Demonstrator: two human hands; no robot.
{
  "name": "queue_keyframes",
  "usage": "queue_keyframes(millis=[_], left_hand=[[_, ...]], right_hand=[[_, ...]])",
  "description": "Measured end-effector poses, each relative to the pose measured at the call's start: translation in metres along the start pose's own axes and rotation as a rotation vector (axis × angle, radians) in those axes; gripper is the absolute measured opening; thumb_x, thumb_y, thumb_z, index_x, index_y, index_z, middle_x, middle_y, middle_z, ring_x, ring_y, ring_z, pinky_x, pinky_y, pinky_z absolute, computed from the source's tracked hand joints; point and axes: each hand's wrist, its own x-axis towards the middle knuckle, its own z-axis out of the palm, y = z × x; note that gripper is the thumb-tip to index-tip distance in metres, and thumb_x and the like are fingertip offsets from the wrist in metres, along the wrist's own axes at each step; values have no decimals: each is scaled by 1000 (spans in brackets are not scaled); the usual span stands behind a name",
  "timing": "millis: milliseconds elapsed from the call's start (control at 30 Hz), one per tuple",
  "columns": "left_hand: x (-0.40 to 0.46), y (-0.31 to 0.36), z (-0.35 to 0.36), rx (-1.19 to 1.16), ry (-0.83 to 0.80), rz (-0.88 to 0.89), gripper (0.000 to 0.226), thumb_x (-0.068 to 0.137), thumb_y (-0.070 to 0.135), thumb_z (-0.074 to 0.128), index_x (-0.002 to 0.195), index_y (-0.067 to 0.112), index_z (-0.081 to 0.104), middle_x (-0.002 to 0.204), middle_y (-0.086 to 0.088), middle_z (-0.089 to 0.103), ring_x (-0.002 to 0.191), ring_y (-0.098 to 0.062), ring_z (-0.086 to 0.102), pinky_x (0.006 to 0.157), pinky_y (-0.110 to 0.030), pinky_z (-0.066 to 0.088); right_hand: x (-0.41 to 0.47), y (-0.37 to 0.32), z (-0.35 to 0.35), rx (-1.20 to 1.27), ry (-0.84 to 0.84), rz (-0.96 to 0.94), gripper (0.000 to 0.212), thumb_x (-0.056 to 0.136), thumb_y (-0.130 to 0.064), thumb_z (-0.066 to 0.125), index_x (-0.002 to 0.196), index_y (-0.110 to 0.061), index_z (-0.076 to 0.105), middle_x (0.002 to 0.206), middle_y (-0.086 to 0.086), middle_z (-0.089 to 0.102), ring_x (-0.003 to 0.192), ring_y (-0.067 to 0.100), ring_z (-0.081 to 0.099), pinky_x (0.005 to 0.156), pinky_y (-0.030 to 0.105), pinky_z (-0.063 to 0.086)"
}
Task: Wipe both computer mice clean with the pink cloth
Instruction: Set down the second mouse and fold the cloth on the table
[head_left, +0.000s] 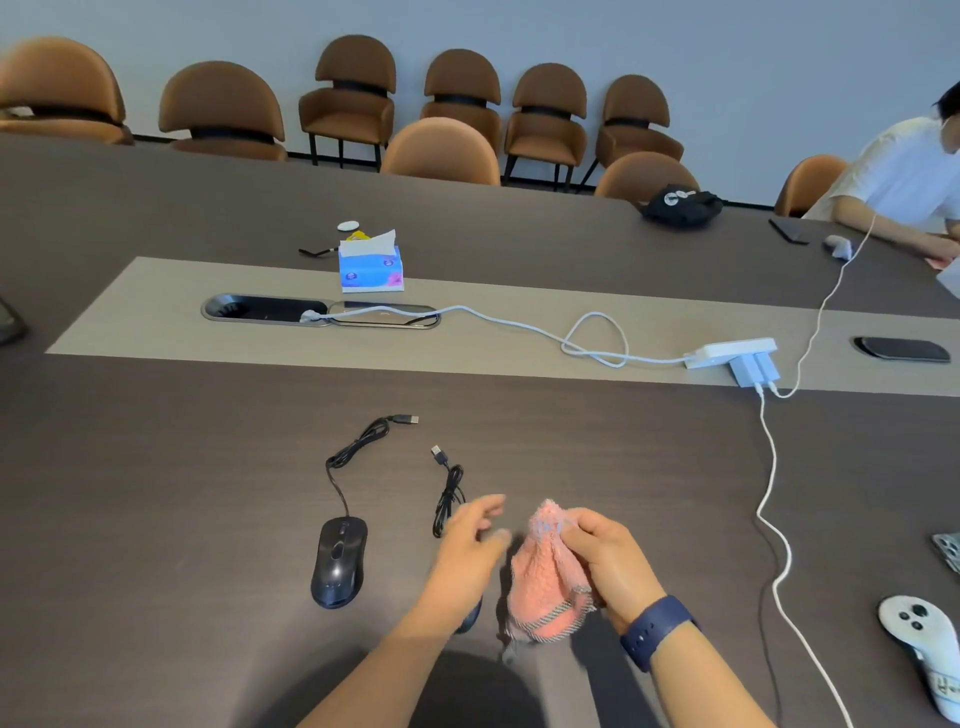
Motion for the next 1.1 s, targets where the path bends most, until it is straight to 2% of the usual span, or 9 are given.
queue_keyframes(millis=[100,167,267,433,533,700,900,1000,1100], left_hand=[[-5,28,-2,-160,-332,2,25,79,9,66,102,19,69,101,-1,71,94,-13,66,87,-28,51],[-6,35,-2,-163,-206,2,3,82,14,69,79,16,68,80,-6,68,74,-17,61,71,-32,47],[-7,41,-1,-147,-36,11,18,83,22,67,68,18,58,62,-1,54,61,-16,47,61,-30,37],[-16,40,14,-46,-25,-8,28,89,19,61,64,23,47,46,16,40,50,-3,32,52,-19,27],[-21,34,29,-84,-55,-90,14,91,19,58,78,14,56,65,7,55,59,-10,47,54,-21,38],[-24,17,49,-253,-196,-287,19,94,10,51,111,7,58,94,-10,71,78,-18,68,72,-28,58],[-15,-19,92,-135,-303,-377,55,83,5,54,135,11,37,105,-2,62,84,-14,58,61,-14,41],[-12,-36,109,-131,-324,-391,44,88,-17,37,127,2,44,103,-3,63,69,4,61,56,-8,42],[-15,-44,119,-84,-333,-379,47,87,-13,36,118,16,56,122,-9,65,105,-7,64,77,-11,45]], right_hand=[[5,-17,-2,-61,-77,-10,18,93,2,55,90,-4,72,80,10,73,70,19,65,62,24,54],[5,-19,-6,16,-89,-15,12,90,-15,64,99,-10,71,89,8,74,79,19,68,75,34,54],[-3,-5,-10,-71,-129,66,42,68,-37,75,106,-21,65,87,0,72,75,15,66,68,31,52],[-6,26,-23,192,165,70,19,76,-2,70,94,4,69,82,17,69,73,25,61,69,36,48],[-1,27,-35,234,213,34,13,90,4,58,96,0,68,85,15,71,77,25,64,73,38,50],[21,25,-58,-196,244,-159,20,91,2,58,94,-17,63,87,-2,66,74,7,57,61,9,46],[48,78,-106,-325,286,-3,36,92,-1,55,115,-29,57,117,4,64,103,22,58,85,28,44],[54,96,-118,-435,271,61,51,91,3,50,133,-25,51,131,4,57,113,23,54,96,30,41],[56,107,-118,-710,348,-2,53,87,2,53,136,-19,50,138,11,48,122,31,46,105,38,38]])
